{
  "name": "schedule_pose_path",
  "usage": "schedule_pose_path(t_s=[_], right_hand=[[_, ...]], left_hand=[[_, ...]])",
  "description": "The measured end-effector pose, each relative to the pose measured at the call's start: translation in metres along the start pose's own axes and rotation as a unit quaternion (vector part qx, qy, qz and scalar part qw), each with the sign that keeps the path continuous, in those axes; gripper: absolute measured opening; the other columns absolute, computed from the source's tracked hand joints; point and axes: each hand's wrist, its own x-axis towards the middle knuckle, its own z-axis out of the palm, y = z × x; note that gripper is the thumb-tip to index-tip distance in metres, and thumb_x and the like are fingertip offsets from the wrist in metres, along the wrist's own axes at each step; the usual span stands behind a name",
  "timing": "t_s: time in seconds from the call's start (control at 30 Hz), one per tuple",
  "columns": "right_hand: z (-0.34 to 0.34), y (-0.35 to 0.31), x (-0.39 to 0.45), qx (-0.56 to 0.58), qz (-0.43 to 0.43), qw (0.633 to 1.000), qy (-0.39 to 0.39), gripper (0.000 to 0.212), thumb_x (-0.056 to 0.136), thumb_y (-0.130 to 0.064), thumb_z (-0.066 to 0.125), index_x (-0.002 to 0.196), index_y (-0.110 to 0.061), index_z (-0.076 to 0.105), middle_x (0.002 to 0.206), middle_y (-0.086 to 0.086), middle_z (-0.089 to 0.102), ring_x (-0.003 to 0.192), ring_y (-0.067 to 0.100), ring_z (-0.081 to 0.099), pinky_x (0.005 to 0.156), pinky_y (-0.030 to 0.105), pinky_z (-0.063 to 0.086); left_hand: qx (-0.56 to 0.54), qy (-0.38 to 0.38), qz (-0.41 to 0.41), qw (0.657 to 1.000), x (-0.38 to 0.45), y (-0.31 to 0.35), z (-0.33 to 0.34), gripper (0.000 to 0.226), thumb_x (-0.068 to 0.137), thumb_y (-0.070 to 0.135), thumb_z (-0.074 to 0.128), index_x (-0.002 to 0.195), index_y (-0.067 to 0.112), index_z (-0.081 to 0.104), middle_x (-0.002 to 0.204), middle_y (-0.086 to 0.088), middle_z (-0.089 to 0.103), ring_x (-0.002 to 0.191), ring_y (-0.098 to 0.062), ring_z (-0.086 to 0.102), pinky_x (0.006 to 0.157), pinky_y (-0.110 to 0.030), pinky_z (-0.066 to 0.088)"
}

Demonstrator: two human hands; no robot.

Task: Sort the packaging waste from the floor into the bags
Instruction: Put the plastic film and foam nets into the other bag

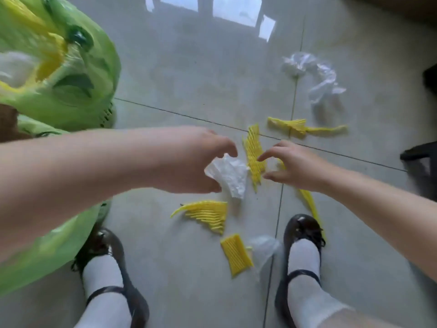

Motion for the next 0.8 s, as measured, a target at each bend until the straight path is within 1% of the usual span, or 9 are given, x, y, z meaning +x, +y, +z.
schedule_pose_path(t_s=[0.1,0.2,0.33,0.4,0.47,0.53,0.6,0.7,0.8], right_hand=[[0.035,0.047,-0.008,0.001,0.044,0.999,-0.003,0.051,0.078,-0.031,0.071,0.125,-0.024,0.054,0.137,0.006,0.043,0.126,0.024,0.042,0.103,0.031,0.036],[0.056,0.091,-0.013,-0.010,0.140,0.990,-0.018,0.071,0.077,-0.037,0.071,0.138,-0.023,0.038,0.143,0.012,0.033,0.131,0.031,0.035,0.106,0.041,0.036],[0.090,0.128,-0.022,-0.005,0.245,0.969,-0.019,0.078,0.079,-0.039,0.068,0.142,-0.021,0.025,0.136,0.015,0.037,0.124,0.036,0.042,0.099,0.048,0.042],[0.106,0.137,-0.022,-0.008,0.243,0.970,-0.014,0.073,0.083,-0.033,0.063,0.142,-0.021,0.022,0.136,0.014,0.038,0.123,0.036,0.042,0.097,0.049,0.043],[0.113,0.141,-0.017,-0.023,0.220,0.975,-0.015,0.066,0.086,-0.025,0.056,0.142,-0.020,0.022,0.136,0.012,0.040,0.123,0.034,0.043,0.096,0.047,0.043],[0.113,0.140,-0.008,-0.047,0.185,0.981,-0.015,0.054,0.088,-0.016,0.049,0.138,-0.019,0.028,0.131,0.012,0.047,0.116,0.034,0.049,0.091,0.045,0.046],[0.109,0.137,0.002,-0.050,0.175,0.983,-0.008,0.043,0.087,-0.011,0.044,0.128,-0.018,0.037,0.122,0.012,0.054,0.104,0.034,0.055,0.081,0.041,0.048],[0.088,0.130,0.014,0.007,0.191,0.980,0.050,0.025,0.086,-0.021,0.048,0.111,-0.015,0.050,0.104,0.012,0.061,0.087,0.033,0.055,0.067,0.034,0.041],[0.062,0.114,0.032,0.104,0.169,0.970,0.144,0.017,0.089,-0.028,0.049,0.098,-0.014,0.053,0.092,0.009,0.060,0.088,0.034,0.055,0.066,0.033,0.035]], left_hand=[[0.140,-0.063,0.018,0.988,0.036,-0.007,0.067,0.087,0.078,0.039,0.068,0.146,0.030,0.013,0.153,-0.005,0.017,0.138,-0.026,0.026,0.105,-0.031,0.034],[0.267,-0.073,0.010,0.961,0.070,-0.027,0.113,0.111,0.073,0.046,0.071,0.147,0.029,-0.010,0.155,-0.014,-0.018,0.145,-0.031,-0.010,0.114,-0.050,0.020],[0.284,-0.069,0.005,0.956,0.104,-0.029,0.150,0.122,0.070,0.055,0.070,0.143,0.030,-0.024,0.152,-0.015,-0.028,0.142,-0.034,-0.020,0.113,-0.059,0.008],[0.279,-0.064,0.001,0.958,0.114,-0.030,0.162,0.121,0.072,0.054,0.069,0.142,0.029,-0.026,0.155,-0.013,-0.020,0.145,-0.032,-0.011,0.113,-0.057,0.008],[0.279,-0.069,-0.005,0.958,0.117,-0.032,0.169,0.114,0.076,0.048,0.067,0.144,0.028,-0.021,0.156,-0.014,0.000,0.144,-0.030,0.009,0.114,-0.053,0.011],[0.291,-0.055,0.003,0.955,0.117,-0.037,0.176,0.099,0.078,0.037,0.065,0.147,0.028,-0.005,0.147,-0.013,0.026,0.133,-0.031,0.035,0.111,-0.047,0.021],[0.282,-0.014,0.028,0.959,0.116,-0.044,0.183,0.075,0.078,0.022,0.058,0.142,0.025,0.018,0.127,-0.009,0.048,0.111,-0.031,0.055,0.099,-0.041,0.037],[0.232,-0.022,0.041,0.972,0.112,-0.050,0.192,0.039,0.083,0.020,0.052,0.122,0.018,0.046,0.107,-0.005,0.058,0.096,-0.029,0.063,0.081,-0.035,0.045],[0.185,-0.018,0.059,0.981,0.102,-0.050,0.199,0.026,0.064,0.023,0.075,0.082,0.013,0.058,0.077,-0.007,0.059,0.067,-0.030,0.064,0.051,-0.031,0.048]])
